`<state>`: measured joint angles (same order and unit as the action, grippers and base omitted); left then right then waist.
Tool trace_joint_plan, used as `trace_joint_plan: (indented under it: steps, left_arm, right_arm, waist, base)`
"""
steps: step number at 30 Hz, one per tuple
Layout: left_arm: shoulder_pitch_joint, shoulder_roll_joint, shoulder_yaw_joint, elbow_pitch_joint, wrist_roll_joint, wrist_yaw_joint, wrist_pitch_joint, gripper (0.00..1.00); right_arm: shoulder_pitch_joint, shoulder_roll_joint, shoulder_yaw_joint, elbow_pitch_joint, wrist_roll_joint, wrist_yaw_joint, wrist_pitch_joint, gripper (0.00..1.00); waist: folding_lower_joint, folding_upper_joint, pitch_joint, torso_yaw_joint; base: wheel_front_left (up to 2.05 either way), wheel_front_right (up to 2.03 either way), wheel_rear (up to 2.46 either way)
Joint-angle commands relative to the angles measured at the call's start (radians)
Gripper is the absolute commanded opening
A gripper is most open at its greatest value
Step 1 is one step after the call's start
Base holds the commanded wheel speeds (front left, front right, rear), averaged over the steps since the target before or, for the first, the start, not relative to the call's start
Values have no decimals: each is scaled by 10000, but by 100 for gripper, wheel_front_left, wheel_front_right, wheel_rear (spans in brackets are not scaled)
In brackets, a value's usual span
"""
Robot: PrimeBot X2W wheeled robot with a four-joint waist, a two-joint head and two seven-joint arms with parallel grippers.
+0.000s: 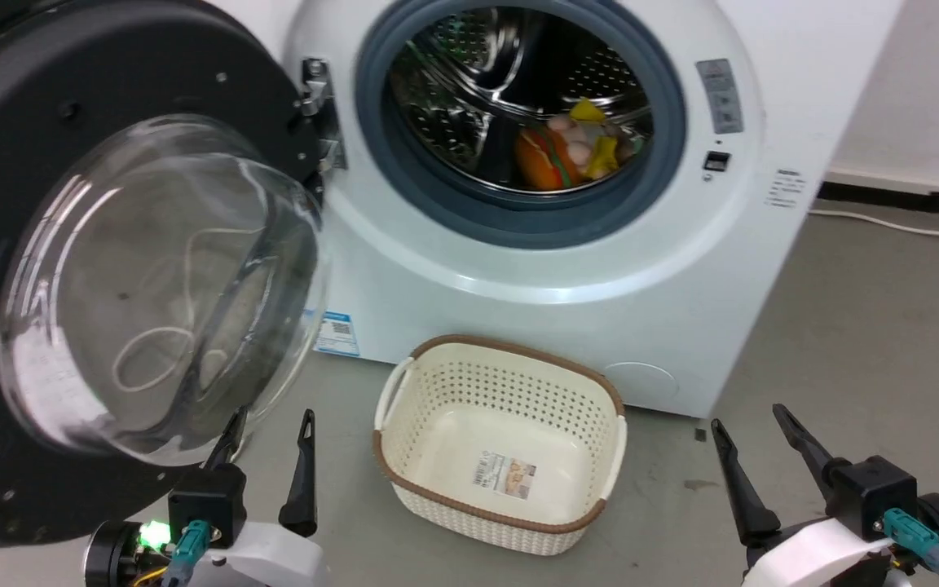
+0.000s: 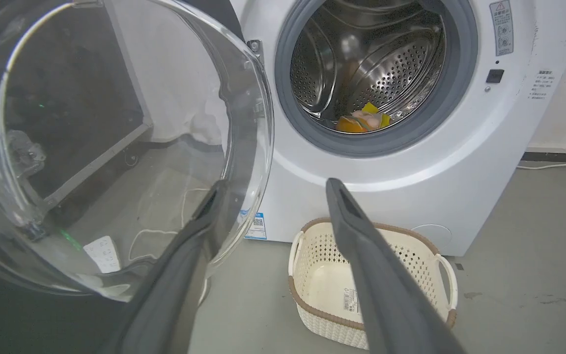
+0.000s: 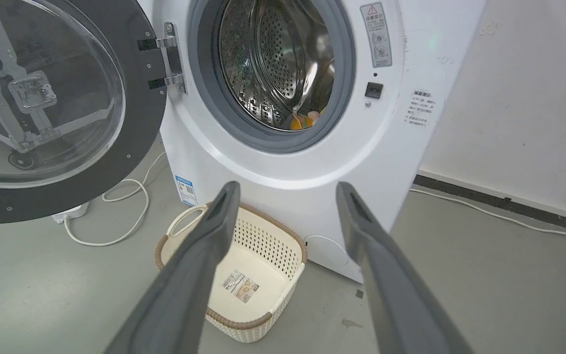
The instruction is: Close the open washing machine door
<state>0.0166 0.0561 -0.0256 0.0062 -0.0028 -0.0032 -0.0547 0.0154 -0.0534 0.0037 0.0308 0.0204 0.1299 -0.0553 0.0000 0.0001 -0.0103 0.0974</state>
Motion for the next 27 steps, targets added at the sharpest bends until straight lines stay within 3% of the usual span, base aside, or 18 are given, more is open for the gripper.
trace_joint_plan:
  steps: [1,27]
  left_arm:
    - [63,76,-51,7,-8,-7,-116,100]
    - [563,66,-12,-438,-118,312,-680,100]
  right_arm:
    - [68,8,25,69,121,2,-112,100]
    - [-629,15,1069,918,178,4,-676,100]
  waist:
    - [0,-1,-28,226]
    - [0,-1,163,1516]
  base:
    - [0,0,0]
    - [0,0,0]
